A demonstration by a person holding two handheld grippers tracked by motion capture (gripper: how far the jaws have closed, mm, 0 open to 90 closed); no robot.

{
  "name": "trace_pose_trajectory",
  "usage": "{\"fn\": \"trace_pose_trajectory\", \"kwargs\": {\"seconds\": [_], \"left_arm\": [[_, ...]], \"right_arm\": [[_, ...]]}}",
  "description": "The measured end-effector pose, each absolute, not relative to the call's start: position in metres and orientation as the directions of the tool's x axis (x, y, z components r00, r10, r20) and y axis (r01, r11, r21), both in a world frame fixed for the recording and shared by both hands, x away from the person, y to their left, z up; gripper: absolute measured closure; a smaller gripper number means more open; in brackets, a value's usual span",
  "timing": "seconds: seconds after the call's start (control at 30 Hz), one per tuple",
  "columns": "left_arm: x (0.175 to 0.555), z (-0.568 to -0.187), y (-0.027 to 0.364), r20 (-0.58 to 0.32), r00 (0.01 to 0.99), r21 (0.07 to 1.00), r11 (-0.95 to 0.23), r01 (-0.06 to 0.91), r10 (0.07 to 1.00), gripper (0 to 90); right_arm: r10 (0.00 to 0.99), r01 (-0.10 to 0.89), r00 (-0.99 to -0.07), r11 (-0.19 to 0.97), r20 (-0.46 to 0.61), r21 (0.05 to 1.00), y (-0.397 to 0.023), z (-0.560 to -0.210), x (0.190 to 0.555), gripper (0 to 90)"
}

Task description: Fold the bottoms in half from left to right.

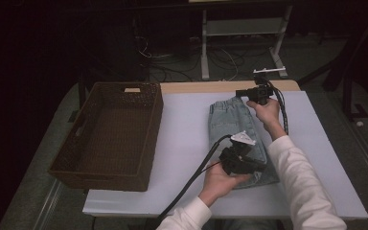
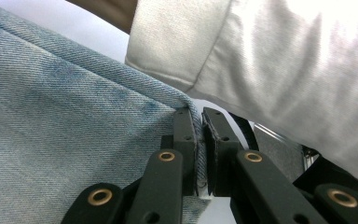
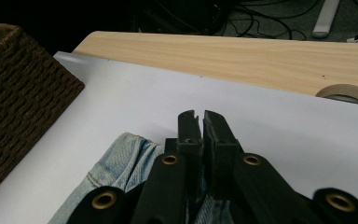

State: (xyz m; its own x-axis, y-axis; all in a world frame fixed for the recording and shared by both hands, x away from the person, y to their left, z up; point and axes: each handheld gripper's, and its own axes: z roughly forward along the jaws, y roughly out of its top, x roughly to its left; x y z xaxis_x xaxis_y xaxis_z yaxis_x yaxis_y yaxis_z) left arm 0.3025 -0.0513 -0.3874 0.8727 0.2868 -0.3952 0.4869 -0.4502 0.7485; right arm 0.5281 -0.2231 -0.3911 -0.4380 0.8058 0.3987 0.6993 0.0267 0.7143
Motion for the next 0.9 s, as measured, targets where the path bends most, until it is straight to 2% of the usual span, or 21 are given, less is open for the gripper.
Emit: {"fn": "trace_pose_trajectory", "kwargs": {"seconds": [0.57, 0.9], "left_arm": [[0.319, -0.430, -0.076, -0.486, 0.825, 0.709, -0.422, 0.565, 0.288, 83.9], [0.320, -0.443, -0.080, -0.516, 0.804, 0.694, -0.406, 0.594, 0.295, 82.4]], "right_arm": [[0.808, 0.705, -0.448, 0.055, 0.383, 0.707, -0.228, -0.409, 0.537, 85.5], [0.800, 0.712, -0.432, 0.020, 0.416, 0.702, -0.233, -0.417, 0.536, 82.8]]}}
